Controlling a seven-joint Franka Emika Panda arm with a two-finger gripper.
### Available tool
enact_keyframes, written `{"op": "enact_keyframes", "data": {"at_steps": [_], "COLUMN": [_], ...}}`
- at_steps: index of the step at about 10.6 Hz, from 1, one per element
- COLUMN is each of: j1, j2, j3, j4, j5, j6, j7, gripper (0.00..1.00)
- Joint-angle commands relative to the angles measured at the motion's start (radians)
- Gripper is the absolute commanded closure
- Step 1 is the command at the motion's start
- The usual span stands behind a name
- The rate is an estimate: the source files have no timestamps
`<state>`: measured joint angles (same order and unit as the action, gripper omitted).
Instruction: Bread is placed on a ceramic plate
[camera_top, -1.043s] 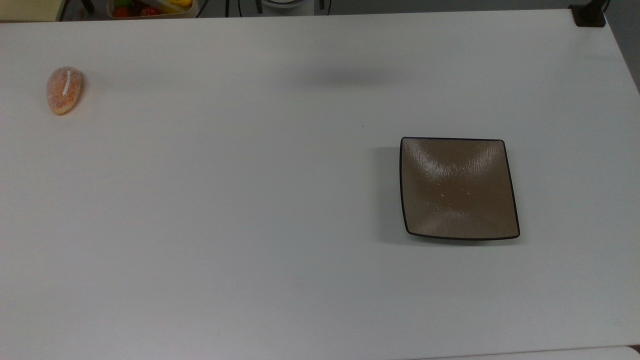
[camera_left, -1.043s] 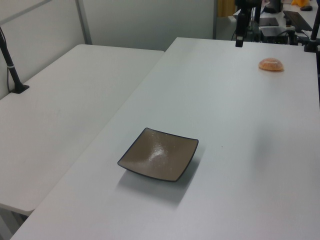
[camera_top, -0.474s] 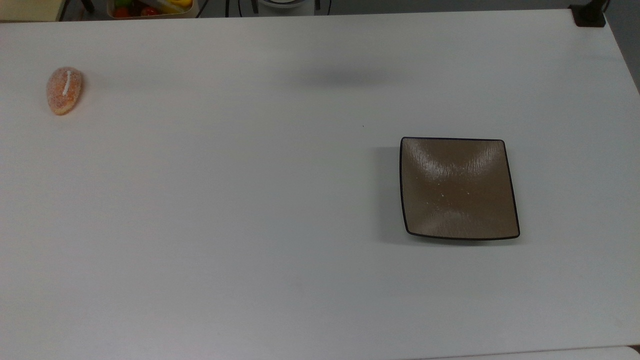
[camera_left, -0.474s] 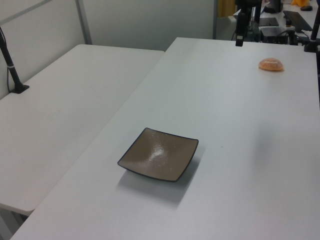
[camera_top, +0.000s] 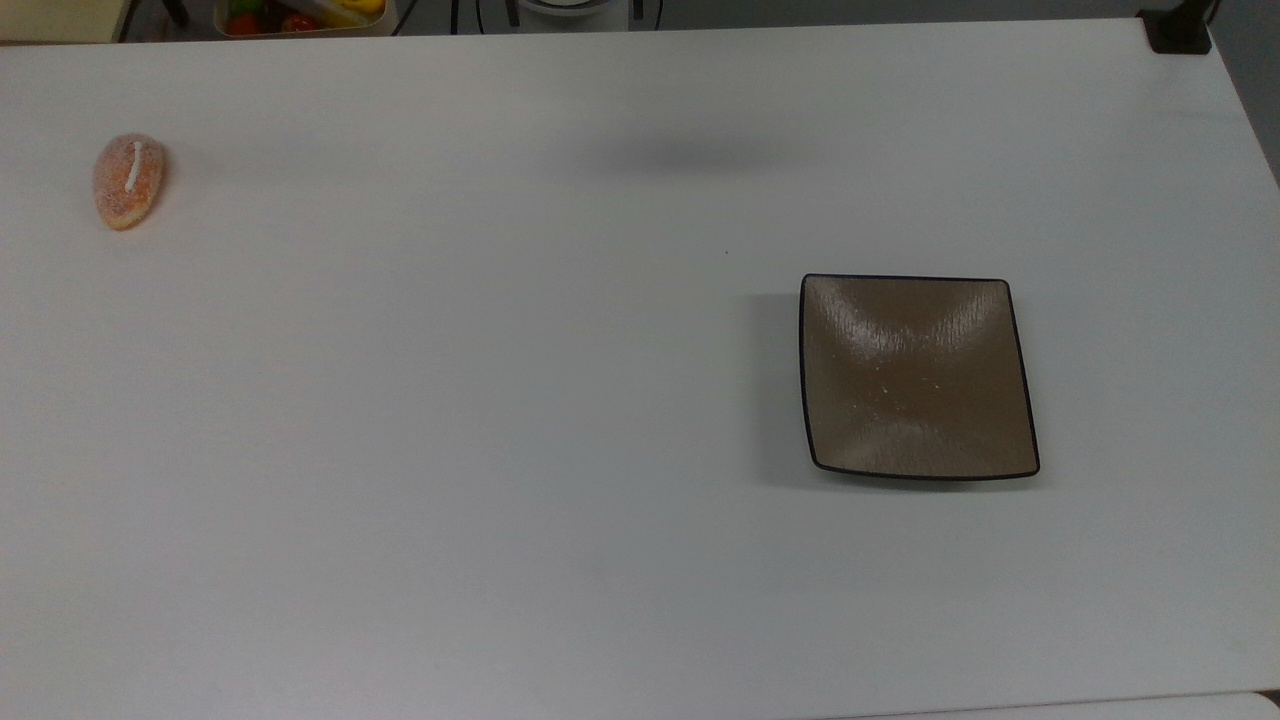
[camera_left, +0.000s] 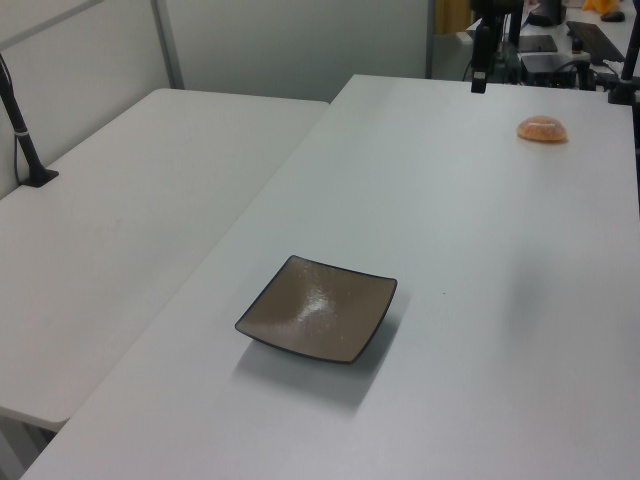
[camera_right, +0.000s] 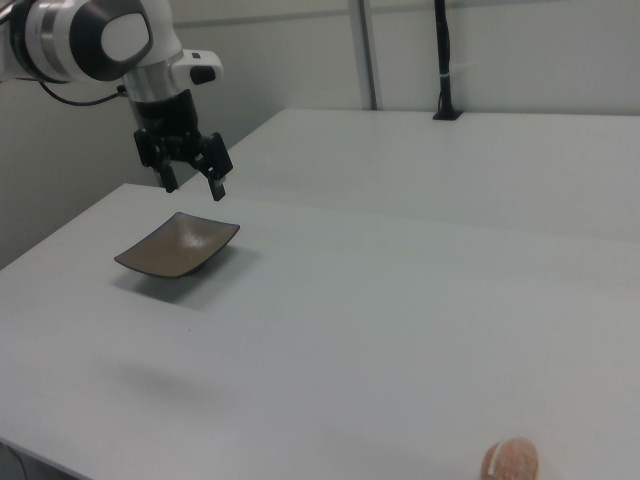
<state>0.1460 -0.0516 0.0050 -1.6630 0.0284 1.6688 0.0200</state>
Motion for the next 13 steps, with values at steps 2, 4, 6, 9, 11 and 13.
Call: {"op": "enact_keyframes", "data": {"at_steps": [2,4,6,9,11,13], "j1": [-0.019,-0.029,-0.06,-0.158,-0.178,-0.219], "j2": [-0.033,-0.027,-0.028,-0.021,0.013,0.067], "j3": [-0.012,-0.066,-0.121,-0.183,-0.267,-0.324], "j4": [-0.041,-0.047,-0.044,-0.041,-0.041,-0.044], "j5": [-0.015,-0.016,-0.018,-0.067,-0.067,-0.067], "j6": [0.02,0.022,0.031,0.048,0.095,0.17], "j7": [-0.072,-0.159,-0.233,-0.362,-0.432,-0.526], "gripper": [0.0,0.0,0.0,0.0,0.0,0.0]}}
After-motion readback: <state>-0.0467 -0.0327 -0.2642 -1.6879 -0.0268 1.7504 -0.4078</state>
